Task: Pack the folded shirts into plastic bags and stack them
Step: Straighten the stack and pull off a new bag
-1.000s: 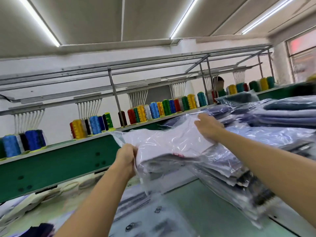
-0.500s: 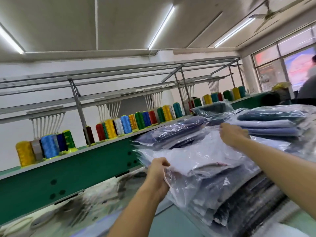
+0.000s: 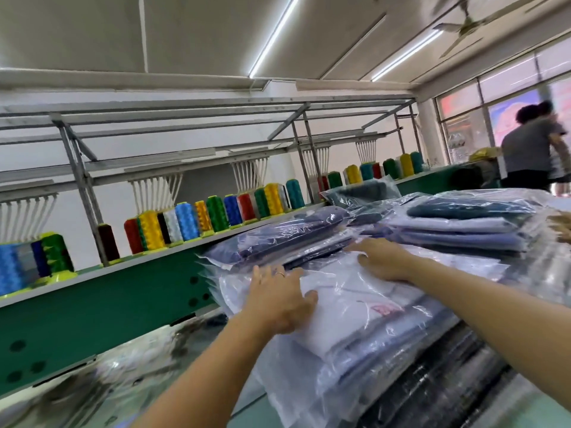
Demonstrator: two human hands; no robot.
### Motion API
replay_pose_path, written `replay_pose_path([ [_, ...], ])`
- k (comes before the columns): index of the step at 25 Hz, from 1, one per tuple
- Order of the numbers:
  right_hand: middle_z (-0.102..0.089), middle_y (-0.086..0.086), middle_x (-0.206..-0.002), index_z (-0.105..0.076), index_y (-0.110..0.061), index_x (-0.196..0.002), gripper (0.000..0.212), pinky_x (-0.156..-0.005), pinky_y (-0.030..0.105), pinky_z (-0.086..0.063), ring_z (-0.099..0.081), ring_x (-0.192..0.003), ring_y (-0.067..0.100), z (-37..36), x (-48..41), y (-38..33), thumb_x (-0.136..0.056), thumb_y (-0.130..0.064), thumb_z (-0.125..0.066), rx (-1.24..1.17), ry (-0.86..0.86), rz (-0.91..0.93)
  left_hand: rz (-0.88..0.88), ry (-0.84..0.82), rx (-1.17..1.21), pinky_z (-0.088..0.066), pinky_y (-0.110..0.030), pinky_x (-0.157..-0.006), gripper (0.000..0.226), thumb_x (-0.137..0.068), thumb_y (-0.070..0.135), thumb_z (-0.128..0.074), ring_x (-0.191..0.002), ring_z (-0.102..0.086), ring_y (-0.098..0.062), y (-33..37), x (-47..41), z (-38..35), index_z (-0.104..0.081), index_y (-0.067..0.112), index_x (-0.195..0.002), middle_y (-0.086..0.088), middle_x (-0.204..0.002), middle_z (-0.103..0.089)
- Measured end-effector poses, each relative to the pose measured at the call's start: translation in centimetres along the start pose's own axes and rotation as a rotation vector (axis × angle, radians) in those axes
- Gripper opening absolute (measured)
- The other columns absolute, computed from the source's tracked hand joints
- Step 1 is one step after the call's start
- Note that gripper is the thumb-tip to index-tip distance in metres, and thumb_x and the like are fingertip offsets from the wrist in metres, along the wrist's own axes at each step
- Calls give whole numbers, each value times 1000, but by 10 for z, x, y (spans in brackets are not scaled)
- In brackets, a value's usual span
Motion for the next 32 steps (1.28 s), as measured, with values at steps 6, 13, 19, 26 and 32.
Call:
replay_pose_path([
  [6, -22, -2, -166, -19, -52, -153, 96, -123, 52, -16, -23, -151, 27, -14, -7, 29, -70, -99, -13, -65, -294, -48, 114, -248, 303, 2, -70, -118, 134, -45, 112, -6, -155, 9, -38, 4, -33, -50, 1, 43, -159, -5, -169, 4],
  [13, 2, -1, -169, -8, -51, -155, 93, -124, 56, -7, -12, -154, 30, -18, -14, 42, -74, -94, -19, -98, -368, -59, 152, -306, 349, 0, -72, -116, 145, -33, 115, -15, -155, 7, -35, 11, -59, -74, -2, 44, -159, 5, -170, 2],
  [19, 1, -1, -169, -9, -55, -154, 93, -122, 59, -12, -17, -152, 34, -25, -11, 40, -71, -97, -15, 17, -359, -68, 79, -343, 395, -1, -69, -119, 153, -32, 115, -19, -156, 5, -30, 12, -64, -84, -5, 35, -161, 8, -170, -4],
  [26, 4, 2, -168, -1, -51, -155, 117, -120, 65, -10, -2, -153, 39, -26, -3, 35, -52, -107, -4, 148, -435, -100, 209, -300, 620, -9, -54, -125, 134, -47, 90, -24, -154, -16, -31, 18, -40, -65, -19, 19, -160, -10, -168, -17],
  [32, -49, 10, -150, -47, -21, -144, 44, -106, 53, -45, -51, -132, 34, 12, 9, -18, -100, -23, -47, 466, -305, -198, 24, 32, 126, -48, -48, -95, 51, -101, 54, -39, -117, -59, -34, 1, 14, -35, -47, 20, -138, -9, -130, -62],
])
Point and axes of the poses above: each hand's wrist, its own x-axis away from the middle knuckle, its own z-axis out of the back of the hand, y = z × x, the point moved 1 cm from there along -x, towards the middle knuckle
